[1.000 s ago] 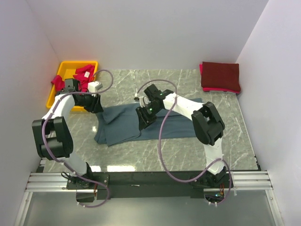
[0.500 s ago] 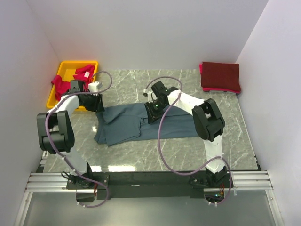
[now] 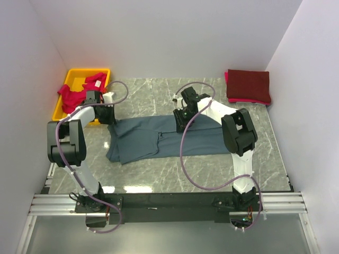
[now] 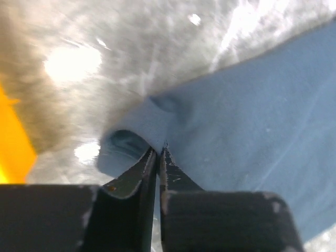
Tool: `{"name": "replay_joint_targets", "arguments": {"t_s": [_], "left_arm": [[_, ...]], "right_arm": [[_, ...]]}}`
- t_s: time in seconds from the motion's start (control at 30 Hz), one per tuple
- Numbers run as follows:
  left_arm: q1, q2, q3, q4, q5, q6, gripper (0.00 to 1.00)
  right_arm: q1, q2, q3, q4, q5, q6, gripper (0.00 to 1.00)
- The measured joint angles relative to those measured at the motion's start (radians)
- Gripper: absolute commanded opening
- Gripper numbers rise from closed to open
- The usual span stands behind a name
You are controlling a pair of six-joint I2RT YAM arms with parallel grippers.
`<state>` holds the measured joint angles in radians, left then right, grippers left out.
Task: Fold and stack the t-shirts
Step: Fold the tshirt
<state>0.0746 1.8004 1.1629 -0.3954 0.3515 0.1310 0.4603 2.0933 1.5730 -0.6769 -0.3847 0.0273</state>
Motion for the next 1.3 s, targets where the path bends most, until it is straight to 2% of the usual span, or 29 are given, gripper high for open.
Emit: {"name": "replay_joint_targets", "arguments": {"t_s": [0.07,0.13,0.2,0.23,0.3,0.33,0.43,0.6,0.77,0.9,1.13,1.3], "left_arm": [[0.000,0.000,0.005,0.018,-0.027,-0.009,0.05],[0.000,0.000,0.010,0.040,-0.051,-0.016,0.07],[0.000,0.002,0.011,0.063,-0.069,-0.017,0.13],[0.000,0.005,0.014,0.072,-0.077,-0.019,0.21],[0.000,0.021,0.027,0.087,-0.093,-0.018,0.28],[0.000,0.029,0.034,0.092,-0.097,-0.017,0.35],[0.001,0.054,0.051,0.108,-0.118,-0.014,0.41],[0.005,0.024,0.033,0.125,-0.103,-0.008,0.40],[0.004,-0.124,-0.013,0.113,-0.008,0.018,0.29],[-0.003,-0.165,-0.014,0.099,0.054,0.024,0.21],[-0.006,-0.028,-0.038,0.071,0.080,0.009,0.19],[-0.001,0.079,-0.005,0.071,0.087,-0.016,0.19]], "right_arm": [[0.000,0.000,0.000,0.000,0.002,0.000,0.36],[0.000,0.000,0.000,0.000,0.004,-0.002,0.36],[0.001,0.000,0.000,0.001,0.005,-0.003,0.36],[0.001,0.000,0.000,0.002,0.007,-0.003,0.36],[0.002,0.001,0.000,0.002,0.008,-0.003,0.36],[0.002,0.001,0.000,0.002,0.009,-0.003,0.36],[0.002,0.001,0.000,0.002,0.010,-0.003,0.36],[0.002,0.000,0.000,0.002,-0.010,-0.003,0.36],[-0.010,-0.028,-0.008,0.002,-0.035,-0.003,0.36],[-0.034,-0.056,-0.007,0.003,-0.035,-0.018,0.35],[-0.108,-0.042,0.003,-0.003,-0.019,-0.032,0.35],[-0.154,0.025,0.048,-0.009,0.008,-0.050,0.35]]}}
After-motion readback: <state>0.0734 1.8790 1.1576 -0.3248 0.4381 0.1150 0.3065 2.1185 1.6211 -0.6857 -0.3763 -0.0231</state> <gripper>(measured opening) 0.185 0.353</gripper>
